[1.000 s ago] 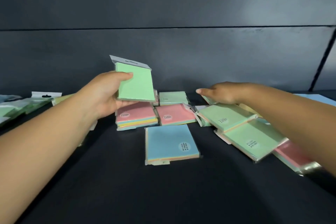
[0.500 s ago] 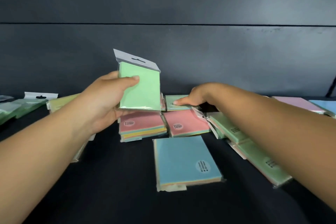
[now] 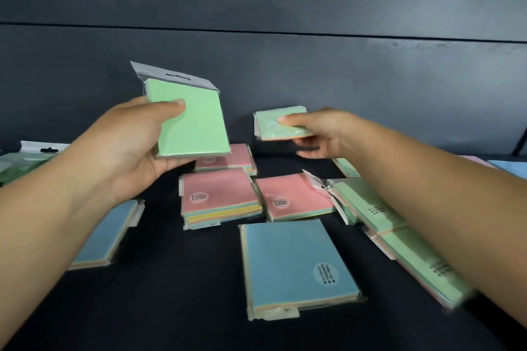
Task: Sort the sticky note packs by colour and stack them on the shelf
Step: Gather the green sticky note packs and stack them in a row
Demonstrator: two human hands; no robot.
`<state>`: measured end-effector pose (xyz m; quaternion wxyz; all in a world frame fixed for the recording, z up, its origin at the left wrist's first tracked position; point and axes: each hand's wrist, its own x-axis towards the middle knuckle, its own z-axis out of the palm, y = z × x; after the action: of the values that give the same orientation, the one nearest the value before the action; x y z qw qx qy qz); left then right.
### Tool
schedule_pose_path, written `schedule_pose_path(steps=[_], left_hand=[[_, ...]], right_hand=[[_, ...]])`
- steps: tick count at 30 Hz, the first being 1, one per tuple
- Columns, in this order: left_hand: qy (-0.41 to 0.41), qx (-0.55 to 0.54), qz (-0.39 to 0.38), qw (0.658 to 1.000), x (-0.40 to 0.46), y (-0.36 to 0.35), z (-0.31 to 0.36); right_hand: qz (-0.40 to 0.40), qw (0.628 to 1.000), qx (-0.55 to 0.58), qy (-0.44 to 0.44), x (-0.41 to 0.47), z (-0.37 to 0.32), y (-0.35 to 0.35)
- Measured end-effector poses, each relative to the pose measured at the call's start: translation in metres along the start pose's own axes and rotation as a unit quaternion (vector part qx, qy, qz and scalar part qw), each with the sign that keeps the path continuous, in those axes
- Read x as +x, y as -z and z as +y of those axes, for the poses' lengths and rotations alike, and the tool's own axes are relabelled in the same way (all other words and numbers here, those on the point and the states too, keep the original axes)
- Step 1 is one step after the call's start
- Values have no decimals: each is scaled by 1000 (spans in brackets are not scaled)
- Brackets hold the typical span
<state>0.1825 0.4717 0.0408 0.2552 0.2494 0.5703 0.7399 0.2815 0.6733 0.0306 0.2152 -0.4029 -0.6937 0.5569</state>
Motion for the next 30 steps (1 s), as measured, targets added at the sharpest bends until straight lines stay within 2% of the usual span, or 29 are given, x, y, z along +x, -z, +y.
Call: schedule_pose_path(steps=[5, 9, 12, 14, 15, 17, 19, 21, 26, 30], left_hand=[[3, -22, 17, 1000, -1, 0, 3], [-1, -26, 27, 999, -2, 2, 4], [-3, -30, 32, 999, -2, 3, 6], [0, -29, 24, 999, -3, 3, 6], [2, -29, 18, 999, -3, 3, 6], [7, -31, 2, 999, -5, 0, 5], [15, -29, -20, 999, -9, -5, 3], [23, -26, -48, 998, -14, -12, 1], [39, -13, -97, 994, -28, -25, -6], [40, -12, -104, 994, -31, -28, -7]], right_hand=[[-80, 995, 48, -18, -11, -6, -9], [-62, 998, 14, -7, -16, -8, -11], [-39, 988, -150, -11, -22, -5, 2], [-16, 958, -286, 24, -31, -1, 20], [-30, 941, -334, 49, -38, 1, 31], [-129, 910, -390, 58, -58, 5, 57], [-236, 870, -433, 0, -78, 13, 80], [-281, 852, -441, -35, -88, 22, 92], [-170, 887, -429, 27, -94, 31, 97], [-114, 927, -351, 62, -102, 33, 105]])
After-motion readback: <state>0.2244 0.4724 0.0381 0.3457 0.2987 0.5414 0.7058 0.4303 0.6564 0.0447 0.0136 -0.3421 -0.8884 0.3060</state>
